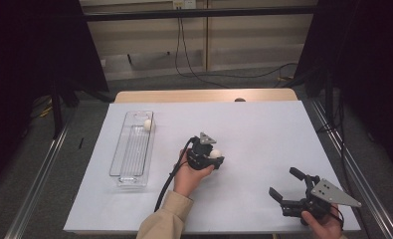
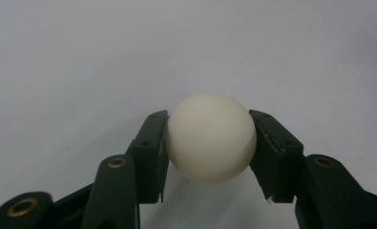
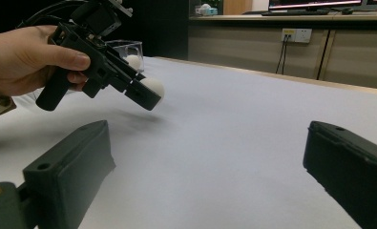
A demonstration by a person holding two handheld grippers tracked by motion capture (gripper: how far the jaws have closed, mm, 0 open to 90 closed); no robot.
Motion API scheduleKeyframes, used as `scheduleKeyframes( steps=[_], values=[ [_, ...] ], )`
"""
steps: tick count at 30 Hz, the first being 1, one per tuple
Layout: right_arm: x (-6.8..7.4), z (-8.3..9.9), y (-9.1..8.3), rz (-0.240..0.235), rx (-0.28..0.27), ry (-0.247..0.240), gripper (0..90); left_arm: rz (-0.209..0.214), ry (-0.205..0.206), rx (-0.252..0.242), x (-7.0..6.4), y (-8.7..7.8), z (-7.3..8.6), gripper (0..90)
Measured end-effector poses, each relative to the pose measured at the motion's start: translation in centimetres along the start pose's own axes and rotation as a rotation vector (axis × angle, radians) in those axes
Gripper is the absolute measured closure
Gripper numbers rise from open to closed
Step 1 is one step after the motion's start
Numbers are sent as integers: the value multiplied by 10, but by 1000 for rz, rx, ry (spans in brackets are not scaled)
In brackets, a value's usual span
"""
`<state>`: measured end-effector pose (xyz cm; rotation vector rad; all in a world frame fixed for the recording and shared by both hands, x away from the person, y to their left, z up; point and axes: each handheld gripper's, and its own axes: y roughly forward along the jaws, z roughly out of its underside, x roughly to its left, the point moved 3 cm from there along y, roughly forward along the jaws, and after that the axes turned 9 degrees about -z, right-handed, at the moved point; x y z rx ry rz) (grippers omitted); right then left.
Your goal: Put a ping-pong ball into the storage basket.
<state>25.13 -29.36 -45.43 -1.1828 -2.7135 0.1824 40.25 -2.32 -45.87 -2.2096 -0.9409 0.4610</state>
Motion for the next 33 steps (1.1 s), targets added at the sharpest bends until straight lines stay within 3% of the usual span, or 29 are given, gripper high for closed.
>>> scheduleKeyframes(
  steps=[13, 21, 29, 33],
  values=[
    [0, 0, 0, -2, 5, -4, 22, -6, -5, 11, 3, -6, 4, 512],
    [1, 0, 0, -2, 5, -5, 22, -6, 22, 15, 2, -12, 5, 511],
    [1, 0, 1, -3, 3, -6, 22, 6, 10, 18, 5, -16, 7, 512],
    [1, 0, 1, -5, 5, -10, 22, 15, -15, 7, 8, -19, 6, 512]
  ],
)
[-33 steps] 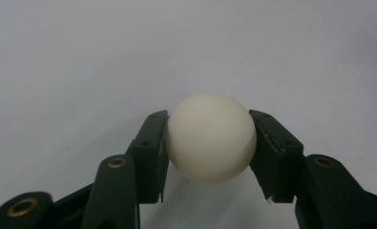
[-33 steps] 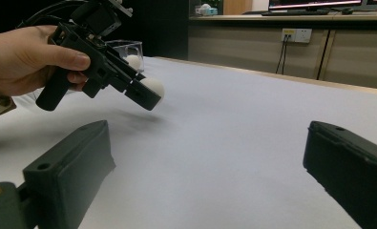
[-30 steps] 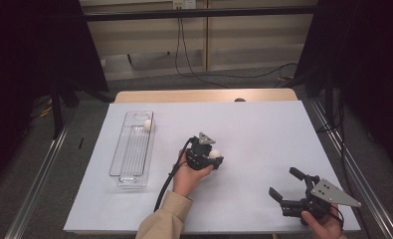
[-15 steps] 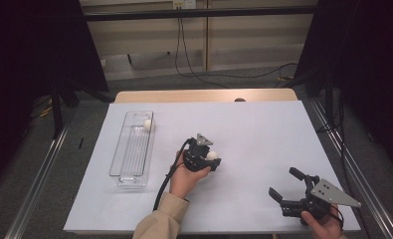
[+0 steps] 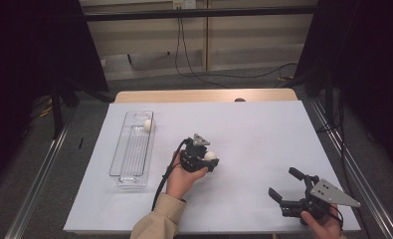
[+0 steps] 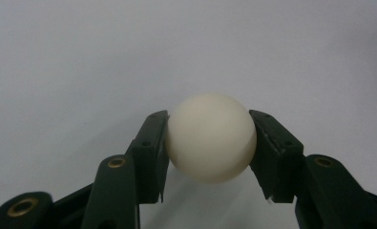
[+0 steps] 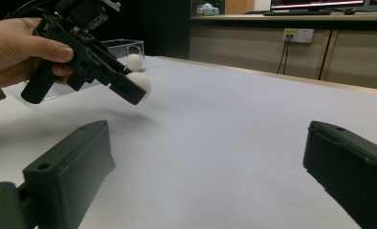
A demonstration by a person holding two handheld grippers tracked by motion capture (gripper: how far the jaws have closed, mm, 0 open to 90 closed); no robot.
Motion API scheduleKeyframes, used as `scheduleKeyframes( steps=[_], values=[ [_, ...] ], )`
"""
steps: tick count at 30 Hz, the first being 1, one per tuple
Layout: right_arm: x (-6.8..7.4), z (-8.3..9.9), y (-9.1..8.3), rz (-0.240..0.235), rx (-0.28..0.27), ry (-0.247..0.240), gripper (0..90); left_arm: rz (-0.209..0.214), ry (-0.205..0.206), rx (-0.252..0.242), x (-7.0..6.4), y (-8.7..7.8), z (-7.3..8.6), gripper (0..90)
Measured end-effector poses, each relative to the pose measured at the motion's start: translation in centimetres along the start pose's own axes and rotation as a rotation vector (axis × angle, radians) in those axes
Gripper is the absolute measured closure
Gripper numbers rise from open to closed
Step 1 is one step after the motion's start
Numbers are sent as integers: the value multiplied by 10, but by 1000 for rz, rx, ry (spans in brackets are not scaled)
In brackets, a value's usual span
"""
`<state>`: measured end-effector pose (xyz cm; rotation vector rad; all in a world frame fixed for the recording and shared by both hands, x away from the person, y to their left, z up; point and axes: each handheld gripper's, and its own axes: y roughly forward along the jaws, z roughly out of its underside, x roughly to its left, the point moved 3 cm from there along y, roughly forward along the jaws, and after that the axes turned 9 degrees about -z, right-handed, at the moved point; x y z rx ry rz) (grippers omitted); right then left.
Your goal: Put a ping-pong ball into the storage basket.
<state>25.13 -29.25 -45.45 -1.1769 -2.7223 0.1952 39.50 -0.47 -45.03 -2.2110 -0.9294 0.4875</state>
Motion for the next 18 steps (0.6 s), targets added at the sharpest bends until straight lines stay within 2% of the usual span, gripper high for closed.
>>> scheduleKeyframes(
  steps=[6, 18],
  values=[
    [0, 0, 0, 0, -2, -1, 22, -3, 1, 2, 1, 0, 1, 512],
    [-1, -1, 0, 2, -4, 2, 22, 3, -26, -1, 8, -6, 3, 512]
  ],
)
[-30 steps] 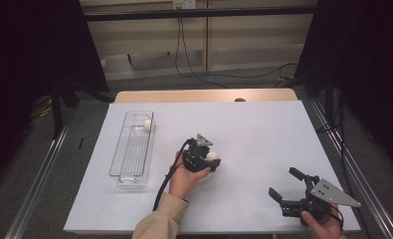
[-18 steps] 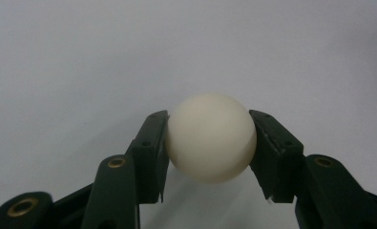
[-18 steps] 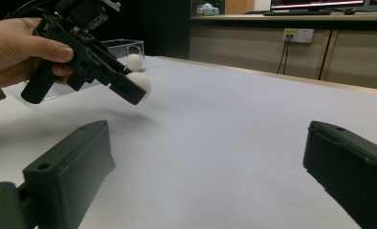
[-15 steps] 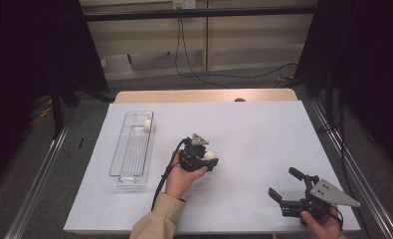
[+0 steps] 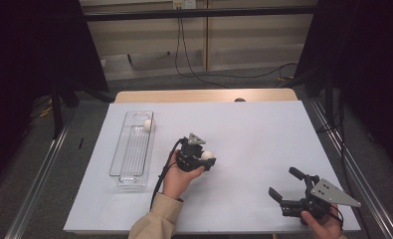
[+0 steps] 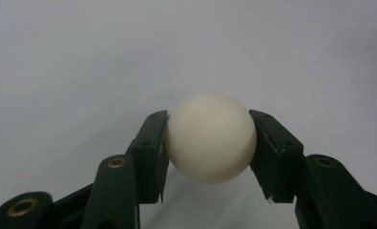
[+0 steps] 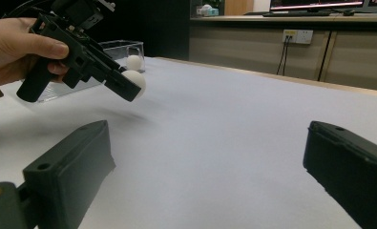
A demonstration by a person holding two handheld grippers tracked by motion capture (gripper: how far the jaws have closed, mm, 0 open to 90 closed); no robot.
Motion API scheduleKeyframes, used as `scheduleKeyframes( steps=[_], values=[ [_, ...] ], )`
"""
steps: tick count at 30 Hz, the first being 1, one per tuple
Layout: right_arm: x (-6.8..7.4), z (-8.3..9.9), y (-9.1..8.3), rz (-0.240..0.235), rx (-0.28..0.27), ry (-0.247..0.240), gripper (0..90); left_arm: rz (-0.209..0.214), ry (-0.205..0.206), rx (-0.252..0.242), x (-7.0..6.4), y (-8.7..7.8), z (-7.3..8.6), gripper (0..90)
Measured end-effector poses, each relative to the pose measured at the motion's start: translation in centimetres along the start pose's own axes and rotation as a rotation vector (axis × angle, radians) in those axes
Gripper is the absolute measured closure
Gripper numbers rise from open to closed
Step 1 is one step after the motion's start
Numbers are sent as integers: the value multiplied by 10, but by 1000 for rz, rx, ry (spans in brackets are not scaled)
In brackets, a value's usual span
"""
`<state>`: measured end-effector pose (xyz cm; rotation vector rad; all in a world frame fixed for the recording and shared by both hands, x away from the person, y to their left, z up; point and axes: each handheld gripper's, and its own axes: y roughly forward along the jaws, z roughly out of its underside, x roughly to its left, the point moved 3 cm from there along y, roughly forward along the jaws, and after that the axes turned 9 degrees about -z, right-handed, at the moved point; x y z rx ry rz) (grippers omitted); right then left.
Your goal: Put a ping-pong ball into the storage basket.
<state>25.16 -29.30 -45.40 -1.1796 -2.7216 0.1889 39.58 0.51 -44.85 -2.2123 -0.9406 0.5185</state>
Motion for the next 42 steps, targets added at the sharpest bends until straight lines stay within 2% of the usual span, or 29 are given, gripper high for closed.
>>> scheduleKeyframes(
  steps=[33, 42],
  values=[
    [1, 0, 2, -3, -1, 1, 22, -6, -44, -10, 14, -20, 1, 511],
    [1, -1, 2, -3, -4, 0, 22, -9, -45, -11, 18, -25, 1, 512]
  ],
)
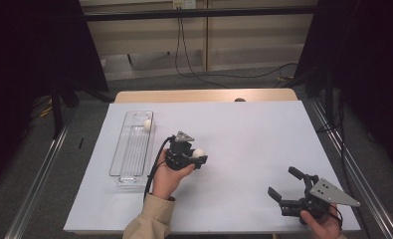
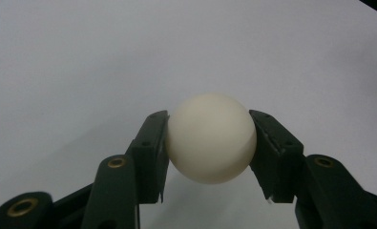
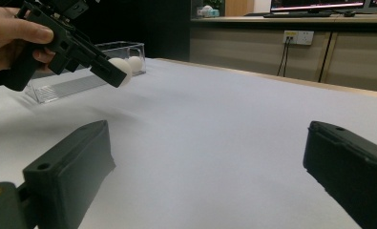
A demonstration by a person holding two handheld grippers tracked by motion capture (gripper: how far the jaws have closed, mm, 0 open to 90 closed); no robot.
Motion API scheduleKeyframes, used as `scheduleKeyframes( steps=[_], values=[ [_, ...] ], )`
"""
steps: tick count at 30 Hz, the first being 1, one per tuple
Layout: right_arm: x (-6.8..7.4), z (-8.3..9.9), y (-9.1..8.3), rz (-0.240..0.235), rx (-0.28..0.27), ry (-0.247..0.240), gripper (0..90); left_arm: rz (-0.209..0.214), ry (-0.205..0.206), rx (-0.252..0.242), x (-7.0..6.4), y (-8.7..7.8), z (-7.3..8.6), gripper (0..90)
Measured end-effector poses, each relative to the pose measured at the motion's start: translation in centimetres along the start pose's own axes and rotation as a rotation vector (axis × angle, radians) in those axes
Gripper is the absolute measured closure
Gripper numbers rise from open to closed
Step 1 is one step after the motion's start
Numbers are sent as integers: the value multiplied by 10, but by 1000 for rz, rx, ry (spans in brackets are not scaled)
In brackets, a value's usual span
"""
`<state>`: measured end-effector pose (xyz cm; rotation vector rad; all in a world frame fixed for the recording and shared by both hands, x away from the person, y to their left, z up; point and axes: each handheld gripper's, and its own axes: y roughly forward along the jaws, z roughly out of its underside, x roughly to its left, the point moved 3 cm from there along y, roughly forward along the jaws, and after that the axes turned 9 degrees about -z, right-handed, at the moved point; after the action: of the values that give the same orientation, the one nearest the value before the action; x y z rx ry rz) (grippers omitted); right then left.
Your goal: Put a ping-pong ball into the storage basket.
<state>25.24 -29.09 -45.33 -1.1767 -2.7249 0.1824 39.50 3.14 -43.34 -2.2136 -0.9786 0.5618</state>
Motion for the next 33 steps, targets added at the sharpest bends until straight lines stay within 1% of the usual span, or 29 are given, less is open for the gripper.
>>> scheduleKeyframes(
  steps=[5, 6, 9, 11, 13, 18, 21, 29, 30, 33],
  values=[
    [-1, -1, -1, 3, -4, -1, 22, -5, 0, 7, 1, -1, 0, 512],
    [-1, -1, -1, 4, -4, -2, 22, -6, 6, 11, 2, -1, 0, 511],
    [-1, -1, -1, 3, -3, -1, 22, -3, 0, 11, 4, -3, 0, 511],
    [-1, 0, -1, -1, -1, 2, 22, -2, -14, 4, 5, -4, 0, 511],
    [-1, 0, -1, -1, -1, 3, 22, -1, -12, 8, 7, -6, 0, 511],
    [-1, 0, 0, 1, -2, 3, 22, -1, -32, -5, 10, -10, 0, 512],
    [0, 0, 1, -1, -2, 7, 22, -6, -31, -1, 13, -12, 0, 511],
    [-1, 0, 2, -1, -1, -2, 22, -8, -34, -2, 14, -15, 1, 511],
    [-1, 0, 2, -1, 0, -1, 22, -10, -40, -5, 14, -15, 1, 511],
    [0, 0, 3, -2, -3, 6, 21, -11, -33, 1, 16, -17, 0, 511]
  ],
)
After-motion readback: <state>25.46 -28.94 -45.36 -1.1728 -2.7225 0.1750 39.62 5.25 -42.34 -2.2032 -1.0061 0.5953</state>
